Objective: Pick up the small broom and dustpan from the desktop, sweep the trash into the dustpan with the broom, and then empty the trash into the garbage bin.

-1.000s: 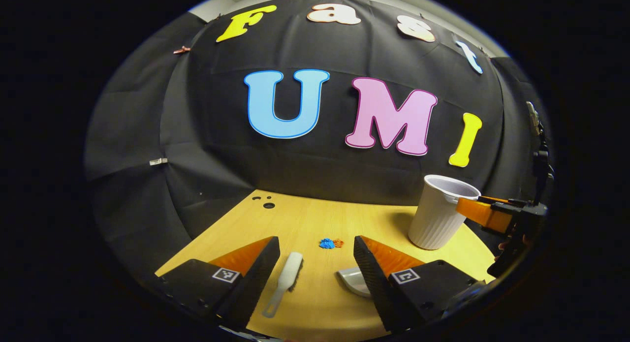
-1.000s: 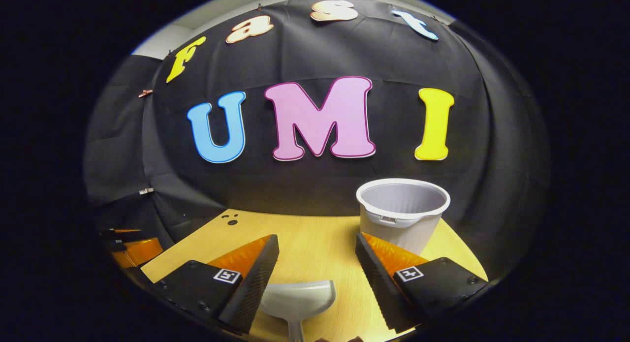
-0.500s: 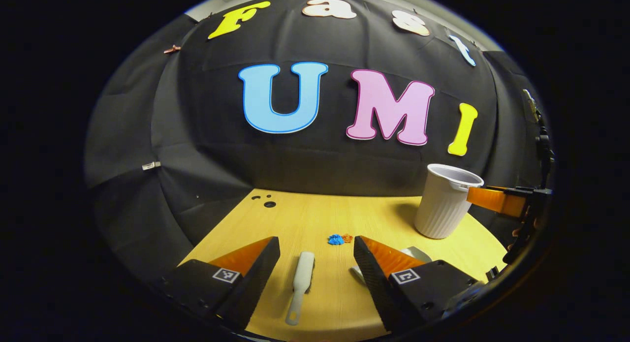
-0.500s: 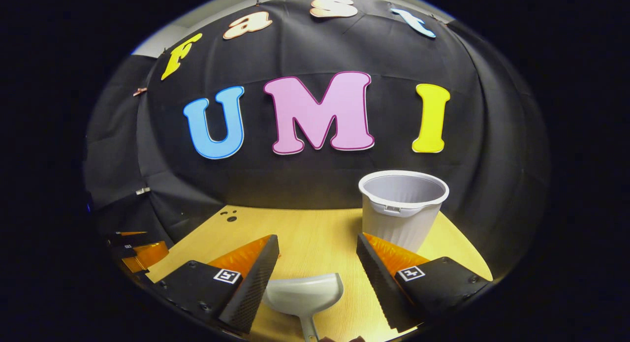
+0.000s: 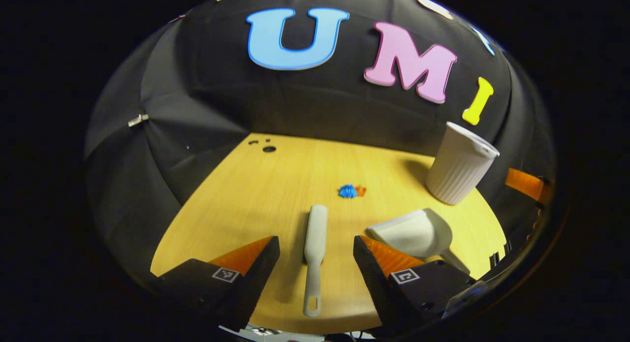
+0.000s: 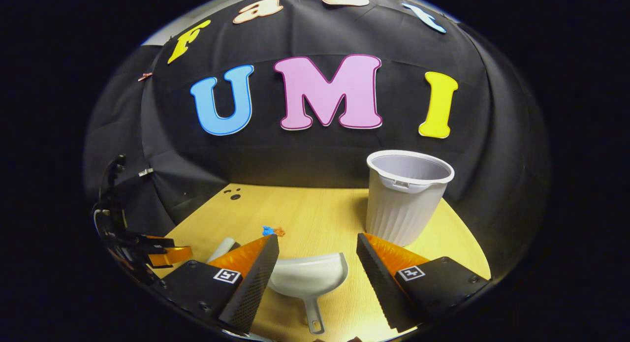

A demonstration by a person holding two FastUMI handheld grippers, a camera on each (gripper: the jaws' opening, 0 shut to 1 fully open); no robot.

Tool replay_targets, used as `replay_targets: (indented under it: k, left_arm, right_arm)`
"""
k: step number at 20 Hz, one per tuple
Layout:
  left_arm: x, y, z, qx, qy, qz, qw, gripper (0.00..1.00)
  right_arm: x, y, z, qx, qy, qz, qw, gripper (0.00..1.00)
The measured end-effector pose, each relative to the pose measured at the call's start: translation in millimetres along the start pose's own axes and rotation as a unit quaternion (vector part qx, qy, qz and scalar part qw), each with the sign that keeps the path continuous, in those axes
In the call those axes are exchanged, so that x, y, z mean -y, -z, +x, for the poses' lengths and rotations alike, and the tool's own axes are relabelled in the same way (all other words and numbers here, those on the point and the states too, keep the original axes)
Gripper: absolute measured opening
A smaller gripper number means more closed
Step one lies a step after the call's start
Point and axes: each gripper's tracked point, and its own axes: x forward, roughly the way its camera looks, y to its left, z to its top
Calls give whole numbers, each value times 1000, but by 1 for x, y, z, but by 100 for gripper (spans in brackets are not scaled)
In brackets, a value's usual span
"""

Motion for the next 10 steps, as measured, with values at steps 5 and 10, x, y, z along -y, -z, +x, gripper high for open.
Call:
replay_targets:
  k: [5, 10]
  left_arm:
    - [-3, 38, 37, -108, 13, 8, 994, 96]
    - [-16, 62, 69, -169, -11, 56, 984, 96]
  right_arm:
    - [4, 17, -10, -19, 12, -4, 1000, 99]
    - [29, 27, -22, -27, 50, 19, 998, 99]
